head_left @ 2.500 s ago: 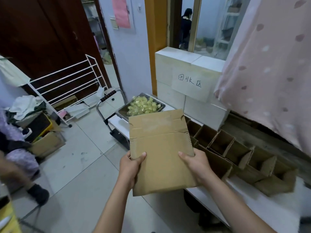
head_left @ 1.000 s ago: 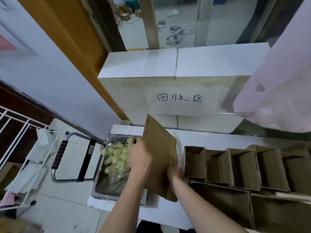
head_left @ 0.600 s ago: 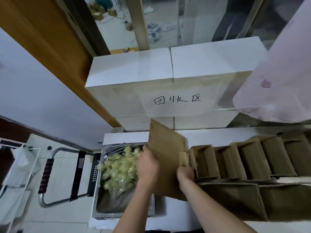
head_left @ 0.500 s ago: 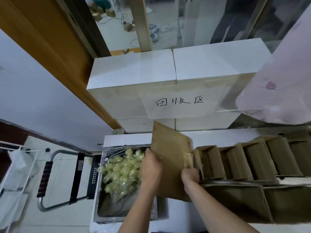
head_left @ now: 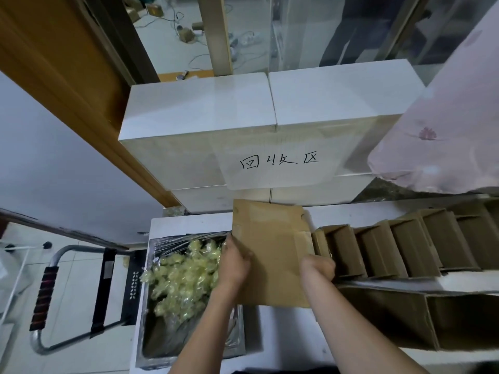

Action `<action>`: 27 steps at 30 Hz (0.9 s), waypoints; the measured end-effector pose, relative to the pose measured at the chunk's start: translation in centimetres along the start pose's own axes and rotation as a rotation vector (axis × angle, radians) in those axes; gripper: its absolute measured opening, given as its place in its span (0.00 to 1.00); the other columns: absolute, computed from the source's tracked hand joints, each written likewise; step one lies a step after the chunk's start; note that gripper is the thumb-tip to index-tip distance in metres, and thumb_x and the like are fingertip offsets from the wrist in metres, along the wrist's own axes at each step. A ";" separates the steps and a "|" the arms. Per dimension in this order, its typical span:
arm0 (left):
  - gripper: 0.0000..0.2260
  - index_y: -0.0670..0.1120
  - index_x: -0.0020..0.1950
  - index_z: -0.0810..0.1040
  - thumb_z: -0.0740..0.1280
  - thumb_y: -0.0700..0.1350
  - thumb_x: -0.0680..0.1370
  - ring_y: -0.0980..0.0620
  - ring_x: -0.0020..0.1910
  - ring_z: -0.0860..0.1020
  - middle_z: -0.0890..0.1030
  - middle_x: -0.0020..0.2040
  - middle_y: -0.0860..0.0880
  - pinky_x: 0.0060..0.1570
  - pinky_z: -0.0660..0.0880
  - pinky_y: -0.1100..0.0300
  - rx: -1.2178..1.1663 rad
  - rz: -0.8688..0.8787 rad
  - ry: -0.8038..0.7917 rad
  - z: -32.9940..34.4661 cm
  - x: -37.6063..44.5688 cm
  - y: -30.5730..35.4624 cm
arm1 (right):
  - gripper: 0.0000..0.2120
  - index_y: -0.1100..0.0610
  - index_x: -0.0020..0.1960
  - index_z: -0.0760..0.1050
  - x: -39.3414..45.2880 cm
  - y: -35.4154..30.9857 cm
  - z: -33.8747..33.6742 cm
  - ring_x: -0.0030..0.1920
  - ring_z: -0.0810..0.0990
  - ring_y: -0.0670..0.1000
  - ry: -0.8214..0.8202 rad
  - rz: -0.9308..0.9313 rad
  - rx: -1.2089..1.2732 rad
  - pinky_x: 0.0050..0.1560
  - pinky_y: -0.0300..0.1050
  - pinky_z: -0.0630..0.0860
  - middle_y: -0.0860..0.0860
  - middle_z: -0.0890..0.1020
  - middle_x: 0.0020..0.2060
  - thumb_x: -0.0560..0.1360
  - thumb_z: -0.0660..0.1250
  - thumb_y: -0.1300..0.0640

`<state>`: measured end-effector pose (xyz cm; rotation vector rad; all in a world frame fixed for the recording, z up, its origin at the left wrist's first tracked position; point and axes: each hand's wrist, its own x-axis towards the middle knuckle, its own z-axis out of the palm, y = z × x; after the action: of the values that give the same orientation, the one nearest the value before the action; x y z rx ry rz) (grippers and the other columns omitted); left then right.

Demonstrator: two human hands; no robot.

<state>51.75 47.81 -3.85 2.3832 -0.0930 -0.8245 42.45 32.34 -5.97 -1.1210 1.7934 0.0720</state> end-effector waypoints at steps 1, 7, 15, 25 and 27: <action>0.36 0.38 0.80 0.52 0.69 0.41 0.79 0.39 0.72 0.69 0.69 0.74 0.37 0.69 0.66 0.52 0.014 -0.003 -0.010 0.1 -0.1 0.1 | 0.16 0.69 0.63 0.74 -0.2 -0.4 0.0 0.59 0.79 0.65 0.060 0.016 -0.004 0.54 0.56 0.78 0.65 0.79 0.60 0.76 0.66 0.65; 0.39 0.39 0.81 0.39 0.64 0.45 0.82 0.35 0.72 0.68 0.54 0.79 0.32 0.67 0.67 0.51 0.092 -0.031 -0.057 1.5 -1.1 0.8 | 0.11 0.69 0.57 0.77 -1.3 -1.2 -0.3 0.56 0.81 0.66 0.147 -0.115 -0.116 0.51 0.56 0.79 0.66 0.81 0.55 0.76 0.67 0.65; 0.39 0.38 0.80 0.39 0.63 0.47 0.82 0.33 0.75 0.63 0.51 0.78 0.30 0.70 0.64 0.51 0.152 0.014 -0.112 3.1 -0.6 0.7 | 0.40 0.67 0.72 0.61 -1.0 -0.6 -0.9 0.68 0.69 0.68 0.132 -0.326 -0.397 0.68 0.58 0.65 0.70 0.69 0.68 0.71 0.76 0.47; 0.24 0.47 0.81 0.56 0.52 0.48 0.84 0.31 0.79 0.45 0.43 0.79 0.31 0.77 0.46 0.40 0.665 0.193 -0.118 6.3 -0.6 0.7 | 0.28 0.66 0.71 0.62 -0.1 -1.2 0.4 0.69 0.68 0.68 0.212 -0.295 -0.423 0.70 0.58 0.61 0.70 0.68 0.68 0.78 0.68 0.54; 0.24 0.49 0.81 0.54 0.52 0.48 0.84 0.33 0.79 0.45 0.44 0.81 0.34 0.78 0.46 0.39 0.642 0.215 -0.232 7.1 -0.5 0.2 | 0.24 0.65 0.70 0.63 -0.2 -1.1 1.0 0.67 0.69 0.67 0.221 -0.300 -0.463 0.69 0.57 0.62 0.69 0.68 0.68 0.78 0.66 0.58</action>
<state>47.28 43.98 -7.90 2.7707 -0.8006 -1.0800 43.95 32.32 -5.91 -1.7781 1.8279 0.1978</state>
